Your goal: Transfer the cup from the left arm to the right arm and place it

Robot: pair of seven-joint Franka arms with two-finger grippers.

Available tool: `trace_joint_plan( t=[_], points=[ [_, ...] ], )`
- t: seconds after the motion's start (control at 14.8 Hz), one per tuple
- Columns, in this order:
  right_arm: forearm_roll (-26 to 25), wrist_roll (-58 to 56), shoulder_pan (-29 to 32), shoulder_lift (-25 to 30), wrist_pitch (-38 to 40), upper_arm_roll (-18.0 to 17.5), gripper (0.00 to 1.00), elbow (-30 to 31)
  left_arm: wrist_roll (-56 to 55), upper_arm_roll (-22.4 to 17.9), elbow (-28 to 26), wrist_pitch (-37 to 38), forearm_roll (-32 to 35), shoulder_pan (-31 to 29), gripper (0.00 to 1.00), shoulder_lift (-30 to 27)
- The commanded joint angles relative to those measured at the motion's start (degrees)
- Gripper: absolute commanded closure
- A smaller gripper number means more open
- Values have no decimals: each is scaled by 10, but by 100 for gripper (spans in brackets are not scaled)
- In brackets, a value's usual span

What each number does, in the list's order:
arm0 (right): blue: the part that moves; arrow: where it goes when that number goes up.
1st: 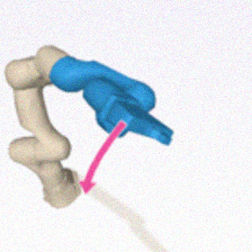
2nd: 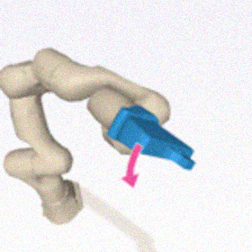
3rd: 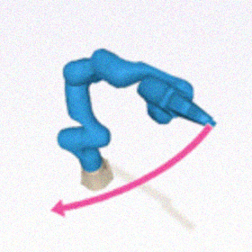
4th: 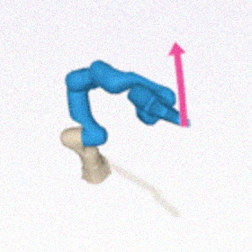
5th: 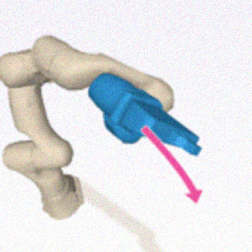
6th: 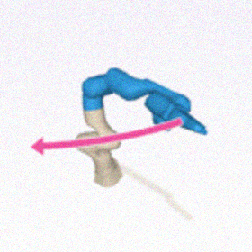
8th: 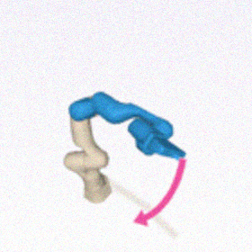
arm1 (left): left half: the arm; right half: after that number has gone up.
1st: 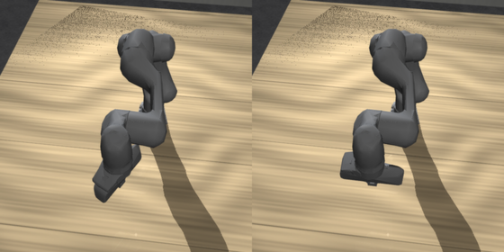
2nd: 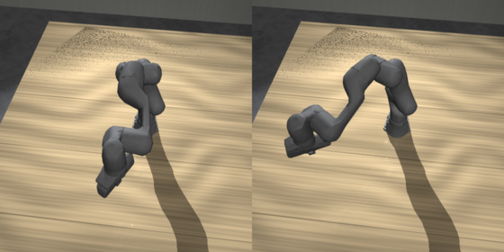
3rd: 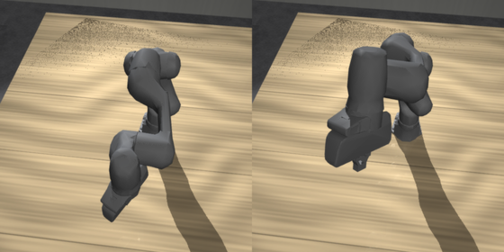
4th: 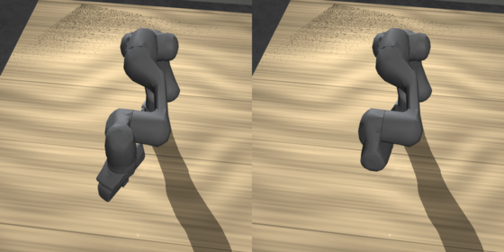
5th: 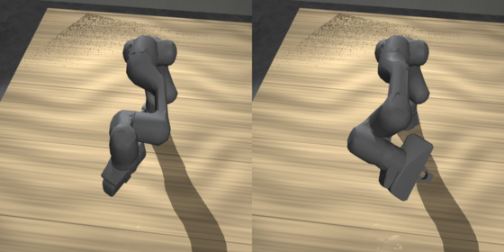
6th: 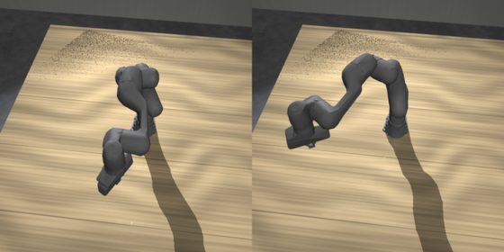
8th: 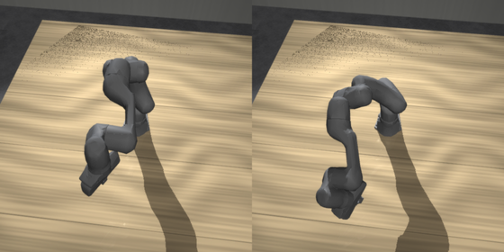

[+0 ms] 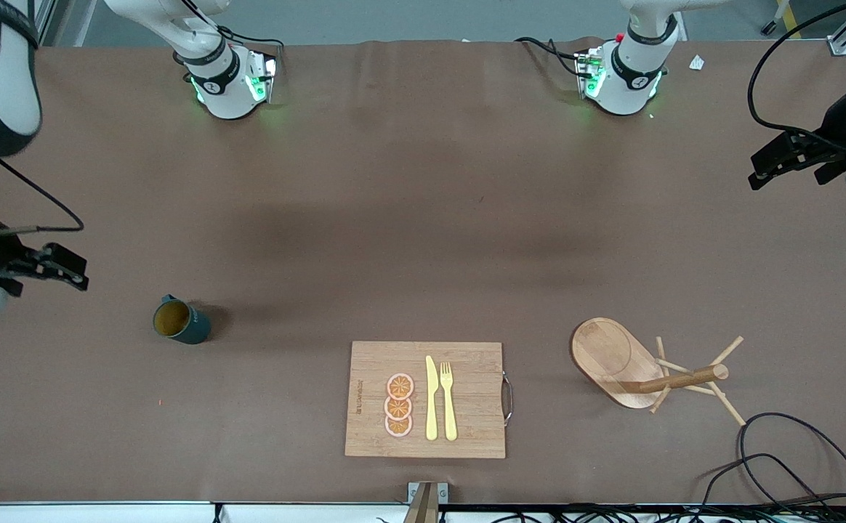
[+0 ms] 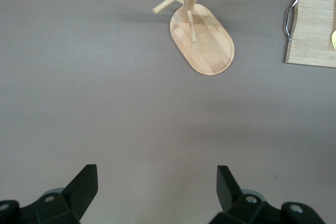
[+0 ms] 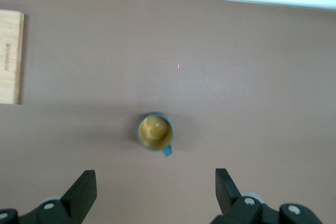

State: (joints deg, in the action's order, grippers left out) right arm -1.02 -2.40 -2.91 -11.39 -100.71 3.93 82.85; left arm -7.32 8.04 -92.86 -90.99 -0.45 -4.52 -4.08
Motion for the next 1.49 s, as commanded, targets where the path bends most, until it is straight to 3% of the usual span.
trace_joint_plan(
  t=[0.0,0.14,0.41,0.75,1.42],
  points=[
    [0,69,1,7,32,-13,0,-33,13,3,-1,1,-8,-2,0,-8],
    [-1,66,5,8,36,-31,0,-53,13,5,-1,2,-8,-1,0,-8],
    [1,32,19,32,55,-32,0,-45,25,7,-6,12,-8,2,0,-9],
    [-1,27,24,88,39,-31,0,30,28,14,-1,13,-6,0,0,-6],
    [-9,34,10,97,68,-31,0,57,28,14,9,41,-1,1,0,-6]
  ],
)
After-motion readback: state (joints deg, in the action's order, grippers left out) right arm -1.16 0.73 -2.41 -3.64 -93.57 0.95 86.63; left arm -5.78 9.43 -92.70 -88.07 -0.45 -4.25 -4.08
